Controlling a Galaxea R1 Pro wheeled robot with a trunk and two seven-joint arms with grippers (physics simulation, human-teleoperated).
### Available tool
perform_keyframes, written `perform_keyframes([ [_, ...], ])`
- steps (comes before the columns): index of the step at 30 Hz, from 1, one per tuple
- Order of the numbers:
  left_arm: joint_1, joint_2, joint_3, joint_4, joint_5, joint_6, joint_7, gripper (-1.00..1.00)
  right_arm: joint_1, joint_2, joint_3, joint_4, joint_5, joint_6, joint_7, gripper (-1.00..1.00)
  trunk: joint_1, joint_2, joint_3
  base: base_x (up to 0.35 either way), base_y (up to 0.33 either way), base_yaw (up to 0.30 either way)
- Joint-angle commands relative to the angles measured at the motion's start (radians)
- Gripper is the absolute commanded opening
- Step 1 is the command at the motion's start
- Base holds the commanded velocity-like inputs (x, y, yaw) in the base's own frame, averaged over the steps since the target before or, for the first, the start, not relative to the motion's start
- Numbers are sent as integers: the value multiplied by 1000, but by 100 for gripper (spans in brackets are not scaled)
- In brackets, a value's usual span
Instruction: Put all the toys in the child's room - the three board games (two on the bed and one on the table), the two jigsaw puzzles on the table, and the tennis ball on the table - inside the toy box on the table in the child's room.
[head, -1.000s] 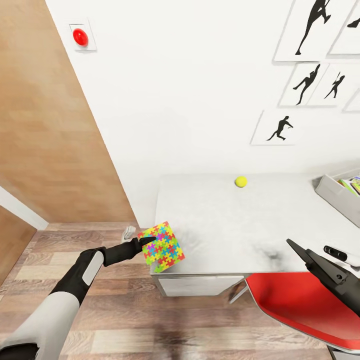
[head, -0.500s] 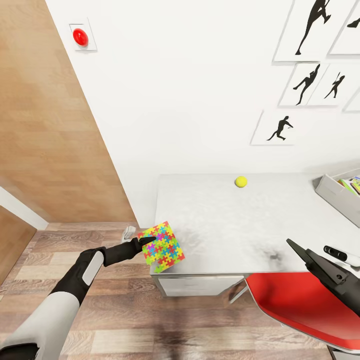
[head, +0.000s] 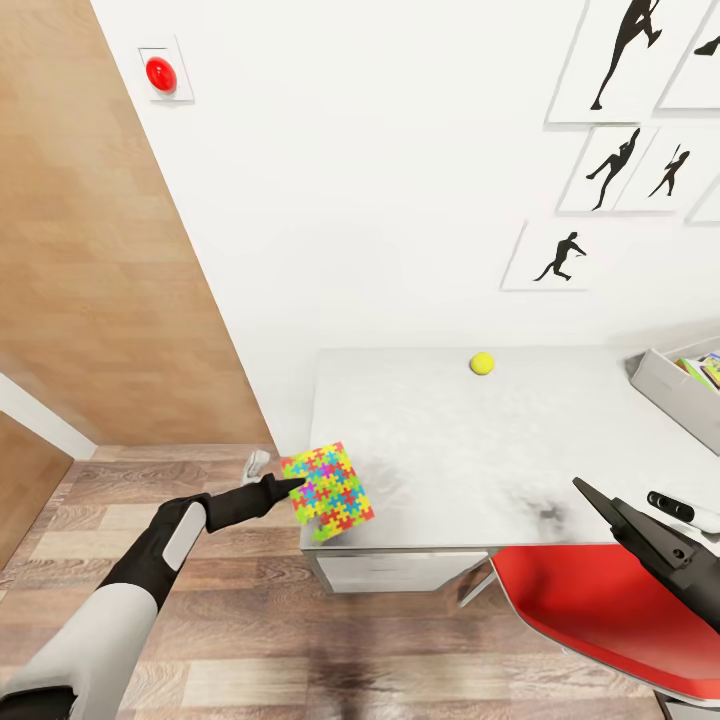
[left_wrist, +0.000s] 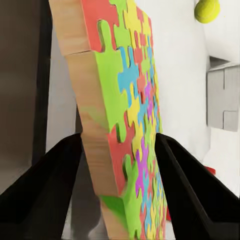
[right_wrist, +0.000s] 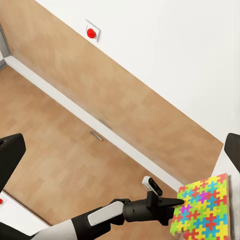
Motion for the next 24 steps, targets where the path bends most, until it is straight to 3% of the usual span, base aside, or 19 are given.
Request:
perform_keyframes([
  [1,0,0,2,1,-12,-4,-3,-100,-1,0,0,0,-1,10,2,100,1,-2,-2,0,0,0],
  [11,0,0,3,1,-12,-4,-1,-100,-1,0,0,0,-1,10,2,100,1,-2,-2,0,0,0],
  [16,0,-1,46,1,-12,-4,-3,-100,0,0,0,0,-1,10,2,100,1,-2,-2,0,0,0],
  [24,0,0,58,-4,-11,8,-4,-100,0,2,0,0,-1,9,-1,100,1,-2,-2,0,0,0],
])
